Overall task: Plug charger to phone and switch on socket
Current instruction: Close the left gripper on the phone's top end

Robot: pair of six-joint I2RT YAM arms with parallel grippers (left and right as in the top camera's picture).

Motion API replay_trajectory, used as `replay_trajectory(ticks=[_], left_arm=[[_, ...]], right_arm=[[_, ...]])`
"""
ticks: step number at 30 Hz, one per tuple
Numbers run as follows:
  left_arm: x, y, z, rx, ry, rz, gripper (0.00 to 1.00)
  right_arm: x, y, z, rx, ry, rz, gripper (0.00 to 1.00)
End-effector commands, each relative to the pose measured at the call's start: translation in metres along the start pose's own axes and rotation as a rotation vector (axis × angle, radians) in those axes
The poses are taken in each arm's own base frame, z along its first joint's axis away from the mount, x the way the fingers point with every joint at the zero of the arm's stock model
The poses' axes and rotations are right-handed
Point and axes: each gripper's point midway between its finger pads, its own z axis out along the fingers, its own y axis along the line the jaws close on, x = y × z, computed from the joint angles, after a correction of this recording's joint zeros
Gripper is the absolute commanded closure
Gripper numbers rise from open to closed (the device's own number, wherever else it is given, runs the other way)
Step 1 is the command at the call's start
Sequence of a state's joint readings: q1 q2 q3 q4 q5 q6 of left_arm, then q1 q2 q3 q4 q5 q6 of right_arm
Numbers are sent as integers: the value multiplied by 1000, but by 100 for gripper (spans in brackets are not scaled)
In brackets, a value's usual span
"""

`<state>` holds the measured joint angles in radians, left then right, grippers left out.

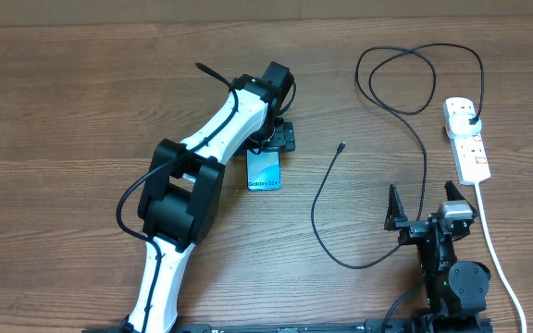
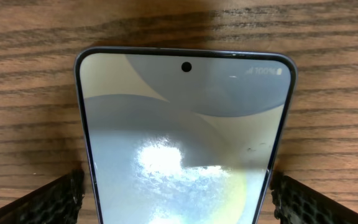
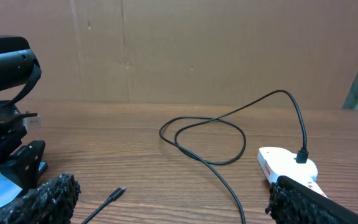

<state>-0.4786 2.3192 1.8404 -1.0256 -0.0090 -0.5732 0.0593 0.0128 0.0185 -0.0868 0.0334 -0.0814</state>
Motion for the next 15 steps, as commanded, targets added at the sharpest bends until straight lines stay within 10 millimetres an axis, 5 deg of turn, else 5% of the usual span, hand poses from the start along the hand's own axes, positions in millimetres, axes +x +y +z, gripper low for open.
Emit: replay_trajectory(ticks=[1,15], left_arm=[[16,1,15,-9,55,17,0],[25,4,17,-36,77,3,0]], right_arm=[[2,-2,0,10,-5,6,0],[2,-2,0,10,-5,6,0]])
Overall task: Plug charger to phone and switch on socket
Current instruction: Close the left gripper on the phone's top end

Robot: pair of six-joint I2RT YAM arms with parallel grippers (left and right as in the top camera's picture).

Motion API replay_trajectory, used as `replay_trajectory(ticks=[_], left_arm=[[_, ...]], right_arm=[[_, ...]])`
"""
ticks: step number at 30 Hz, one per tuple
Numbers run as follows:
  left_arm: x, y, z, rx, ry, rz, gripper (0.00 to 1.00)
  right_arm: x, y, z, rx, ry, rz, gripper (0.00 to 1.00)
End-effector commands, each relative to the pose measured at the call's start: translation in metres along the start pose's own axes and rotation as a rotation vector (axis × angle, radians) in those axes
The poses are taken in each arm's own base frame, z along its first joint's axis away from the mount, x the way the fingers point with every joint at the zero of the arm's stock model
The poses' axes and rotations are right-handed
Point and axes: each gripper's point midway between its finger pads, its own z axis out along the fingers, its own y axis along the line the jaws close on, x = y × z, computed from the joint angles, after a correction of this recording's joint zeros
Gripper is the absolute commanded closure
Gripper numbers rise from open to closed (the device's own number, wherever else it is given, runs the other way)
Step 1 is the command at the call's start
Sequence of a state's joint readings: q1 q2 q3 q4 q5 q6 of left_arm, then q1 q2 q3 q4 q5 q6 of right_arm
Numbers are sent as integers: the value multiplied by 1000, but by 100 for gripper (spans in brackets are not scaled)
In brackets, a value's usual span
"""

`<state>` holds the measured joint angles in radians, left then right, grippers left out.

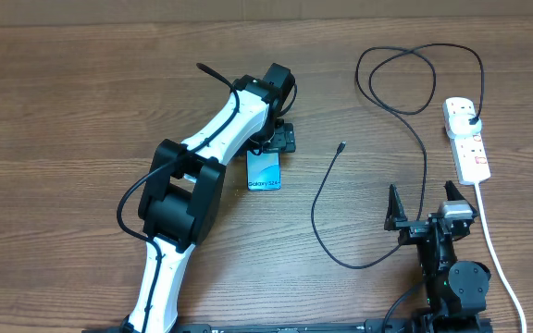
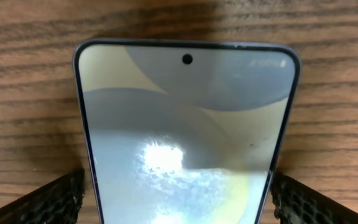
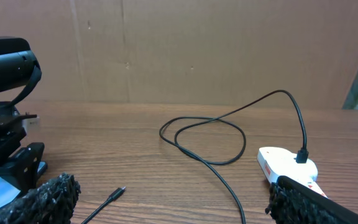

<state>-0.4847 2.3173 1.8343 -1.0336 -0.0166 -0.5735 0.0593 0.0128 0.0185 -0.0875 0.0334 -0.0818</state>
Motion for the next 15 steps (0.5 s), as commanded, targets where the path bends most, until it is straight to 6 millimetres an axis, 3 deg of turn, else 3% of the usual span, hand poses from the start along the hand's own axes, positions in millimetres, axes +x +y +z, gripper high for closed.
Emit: replay_trajectory(ticks=[1,15], left_arm=[[22,4,17,-32,71,-3,0],[26,4,16,-66,66,-21,0]], right_arm=[[1,-2,0,10,-6,6,0],[1,-2,0,10,-6,6,0]])
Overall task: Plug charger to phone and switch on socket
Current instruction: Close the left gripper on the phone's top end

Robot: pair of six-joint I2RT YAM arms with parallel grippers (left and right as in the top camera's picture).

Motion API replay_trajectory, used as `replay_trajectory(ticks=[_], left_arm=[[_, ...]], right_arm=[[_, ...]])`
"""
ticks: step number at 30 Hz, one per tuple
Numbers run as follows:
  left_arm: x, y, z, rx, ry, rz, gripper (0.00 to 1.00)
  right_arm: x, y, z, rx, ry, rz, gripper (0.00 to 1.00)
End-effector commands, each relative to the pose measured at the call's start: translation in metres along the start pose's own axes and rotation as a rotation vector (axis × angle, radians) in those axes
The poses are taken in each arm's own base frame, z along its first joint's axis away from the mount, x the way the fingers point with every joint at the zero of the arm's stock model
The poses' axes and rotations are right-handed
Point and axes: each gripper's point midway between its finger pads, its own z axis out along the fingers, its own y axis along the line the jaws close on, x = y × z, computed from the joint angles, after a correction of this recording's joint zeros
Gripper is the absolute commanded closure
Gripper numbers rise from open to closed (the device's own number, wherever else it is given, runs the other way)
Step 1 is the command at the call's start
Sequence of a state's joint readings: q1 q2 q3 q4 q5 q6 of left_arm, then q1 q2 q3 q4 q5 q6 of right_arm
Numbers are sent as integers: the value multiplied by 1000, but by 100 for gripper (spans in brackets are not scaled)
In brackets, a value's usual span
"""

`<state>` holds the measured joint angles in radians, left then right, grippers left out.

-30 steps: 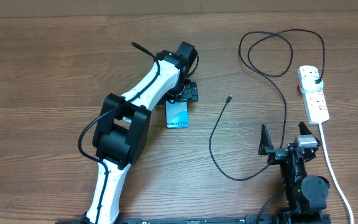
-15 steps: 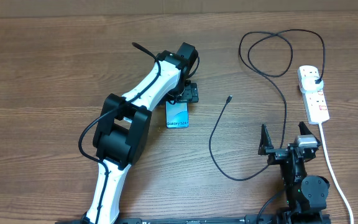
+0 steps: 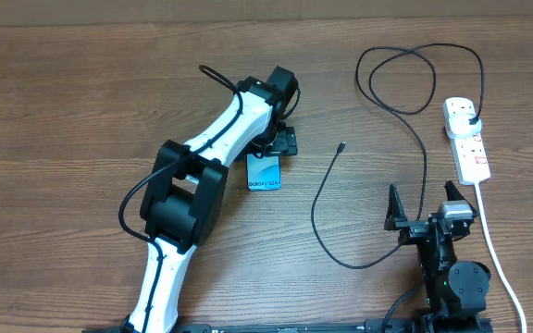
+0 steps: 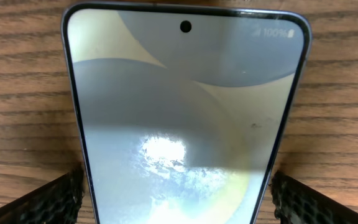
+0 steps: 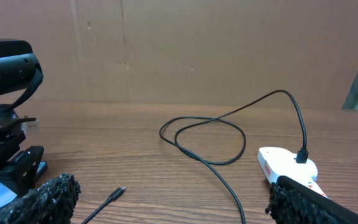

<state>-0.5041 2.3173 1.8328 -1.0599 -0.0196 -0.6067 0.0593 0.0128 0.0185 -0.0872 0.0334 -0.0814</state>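
A phone lies face up on the wooden table, its lit screen filling the left wrist view. My left gripper is low over its far end and open. Its two black fingers stand just outside the phone's long edges. The black charger cable's loose plug lies on the table to the right of the phone. Its other end is plugged into the white power strip, seen also in the right wrist view. My right gripper rests open near the front edge, holding nothing.
The cable loops at the back right and curves forward between phone and right arm. The strip's white lead runs along the right side. A brown cardboard wall stands behind the table.
In the left wrist view the phone is larger and its top edge has moved up to the frame's top, so my left gripper is closer to it. The right arm has not moved.
My left gripper stood open over the phone with a finger on either side. At each moment the phone filled more of the wrist view while the fingers kept the same spread. Cable, strip and right gripper stayed put.
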Motion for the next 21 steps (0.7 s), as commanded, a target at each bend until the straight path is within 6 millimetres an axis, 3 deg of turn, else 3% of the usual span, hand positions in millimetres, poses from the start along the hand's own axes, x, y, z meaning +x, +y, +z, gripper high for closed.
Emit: replay_trajectory(ticks=[1,21], left_arm=[[15,6,17,-47,42,-7,0],[15,5,17,-45,40,14,0]], right_arm=[[2,-2,0,10,-5,6,0],[2,-2,0,10,-5,6,0]])
